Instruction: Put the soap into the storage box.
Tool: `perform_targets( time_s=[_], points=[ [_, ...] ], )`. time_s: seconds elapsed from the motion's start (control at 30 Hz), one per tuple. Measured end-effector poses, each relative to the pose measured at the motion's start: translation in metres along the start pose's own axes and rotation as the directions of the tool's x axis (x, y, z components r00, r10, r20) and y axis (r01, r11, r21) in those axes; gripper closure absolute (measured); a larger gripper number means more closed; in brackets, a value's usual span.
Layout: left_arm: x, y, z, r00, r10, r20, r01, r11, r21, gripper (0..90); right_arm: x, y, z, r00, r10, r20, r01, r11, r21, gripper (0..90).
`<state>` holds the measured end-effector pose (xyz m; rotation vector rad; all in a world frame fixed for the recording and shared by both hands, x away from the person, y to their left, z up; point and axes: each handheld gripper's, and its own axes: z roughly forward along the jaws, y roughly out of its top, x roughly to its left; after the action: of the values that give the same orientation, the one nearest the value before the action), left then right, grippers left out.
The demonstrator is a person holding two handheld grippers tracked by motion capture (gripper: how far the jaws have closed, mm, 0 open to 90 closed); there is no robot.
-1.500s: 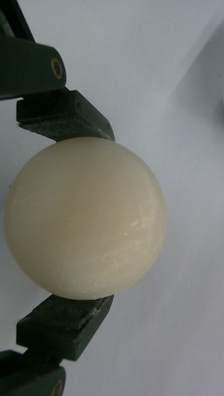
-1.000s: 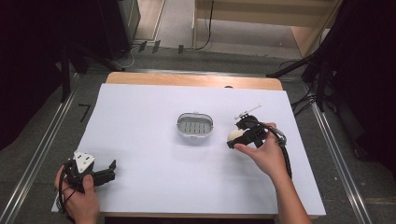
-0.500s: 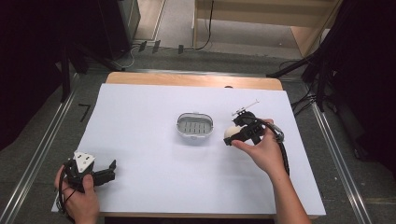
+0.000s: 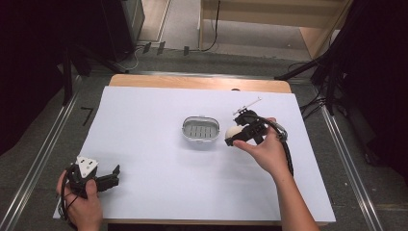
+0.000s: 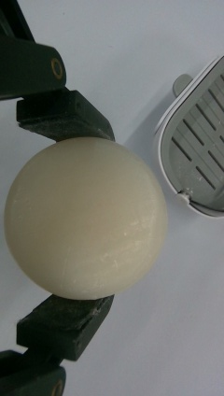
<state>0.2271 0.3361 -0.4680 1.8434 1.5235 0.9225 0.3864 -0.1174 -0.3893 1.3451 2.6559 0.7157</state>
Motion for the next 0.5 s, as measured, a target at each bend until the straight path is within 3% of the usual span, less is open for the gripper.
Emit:
perform_targets(
  time_s=[0.5],
  points=[
    [0.0, 0.0, 0.0, 1.0, -0.002, 0.0, 0.002, 1.0, 0.002, 0.0, 0.013, 0.019, 0.003, 0.9993, -0.034, -0.016, 0.034, 0.999, -0.005, 24.8]
  ],
)
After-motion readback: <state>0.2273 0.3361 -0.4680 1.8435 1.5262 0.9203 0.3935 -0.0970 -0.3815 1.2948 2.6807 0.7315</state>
